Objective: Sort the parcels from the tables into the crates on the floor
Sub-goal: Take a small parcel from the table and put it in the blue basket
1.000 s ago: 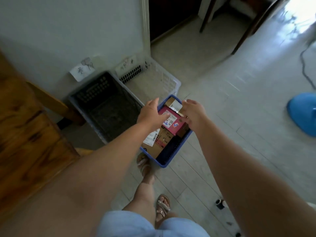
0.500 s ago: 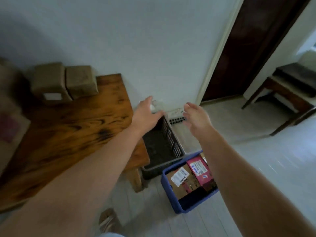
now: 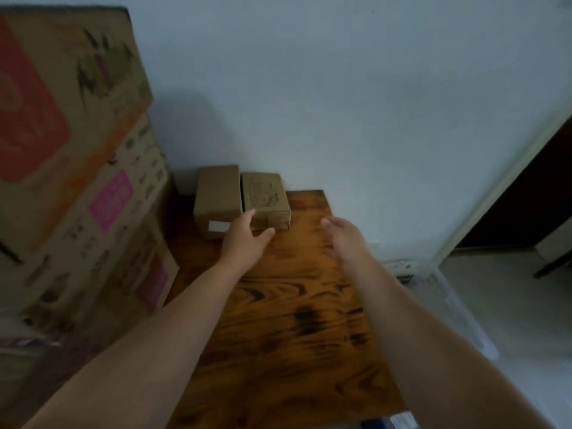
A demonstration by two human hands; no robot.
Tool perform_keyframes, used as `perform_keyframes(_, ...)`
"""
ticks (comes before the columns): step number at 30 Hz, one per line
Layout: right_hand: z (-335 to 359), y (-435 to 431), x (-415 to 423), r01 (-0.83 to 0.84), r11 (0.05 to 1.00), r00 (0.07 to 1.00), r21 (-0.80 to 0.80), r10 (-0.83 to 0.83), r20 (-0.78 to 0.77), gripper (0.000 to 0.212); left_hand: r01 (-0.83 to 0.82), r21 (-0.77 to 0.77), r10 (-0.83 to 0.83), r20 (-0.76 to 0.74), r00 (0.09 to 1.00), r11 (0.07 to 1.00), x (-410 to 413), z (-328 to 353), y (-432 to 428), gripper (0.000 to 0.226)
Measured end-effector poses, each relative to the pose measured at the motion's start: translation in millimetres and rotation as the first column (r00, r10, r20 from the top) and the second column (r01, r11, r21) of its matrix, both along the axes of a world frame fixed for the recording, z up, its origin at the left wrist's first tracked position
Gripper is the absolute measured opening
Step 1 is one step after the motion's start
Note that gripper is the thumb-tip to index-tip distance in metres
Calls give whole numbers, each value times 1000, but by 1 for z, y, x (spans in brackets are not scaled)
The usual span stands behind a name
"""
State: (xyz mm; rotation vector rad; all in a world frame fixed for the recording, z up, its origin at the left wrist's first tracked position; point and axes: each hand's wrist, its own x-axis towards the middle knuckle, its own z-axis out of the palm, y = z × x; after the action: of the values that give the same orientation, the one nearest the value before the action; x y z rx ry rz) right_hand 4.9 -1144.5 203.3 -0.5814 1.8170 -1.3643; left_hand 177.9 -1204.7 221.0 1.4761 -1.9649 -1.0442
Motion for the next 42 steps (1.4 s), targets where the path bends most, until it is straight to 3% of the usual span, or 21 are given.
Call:
perform_keyframes(11,-38,-101,-4,-97,978,994,186,105,-30,44,-35,202,31,22,999,979,-30,-56,-87,62)
perform_keyframes(17,-59,-156,-26,-185,957,978,225,203,-58,54,-261,272,271,-1,962,926,-61,-75,-116,68)
perform_keyframes(21,-70,-181,-34,-237,932,963,275,263,-63,62,-370,251,358,93,929,895,-81,-82,-122,76)
perform_keyframes(24,-78,-189,-34,-289,913,948,288,315,-46,54,-430,252,394,181,901,867,-86,-85,-127,75)
perform_keyframes(29,-86,-184,-32,-291,925,950,246,309,-36,44,-380,227,304,308,902,897,-83,-84,-130,63)
perform_keyframes(31,-82,-177,-34,-252,939,963,233,267,-37,44,-341,225,277,271,922,913,-82,-78,-126,57)
perform_keyframes(37,-58,-138,-31,-128,979,991,160,133,-23,39,-261,273,290,-67,955,926,-75,-55,-94,45)
perform_keyframes(42,-32,-84,-23,-7,1000,1000,27,7,-29,39,-104,249,169,-255,952,963,-54,-31,-60,49)
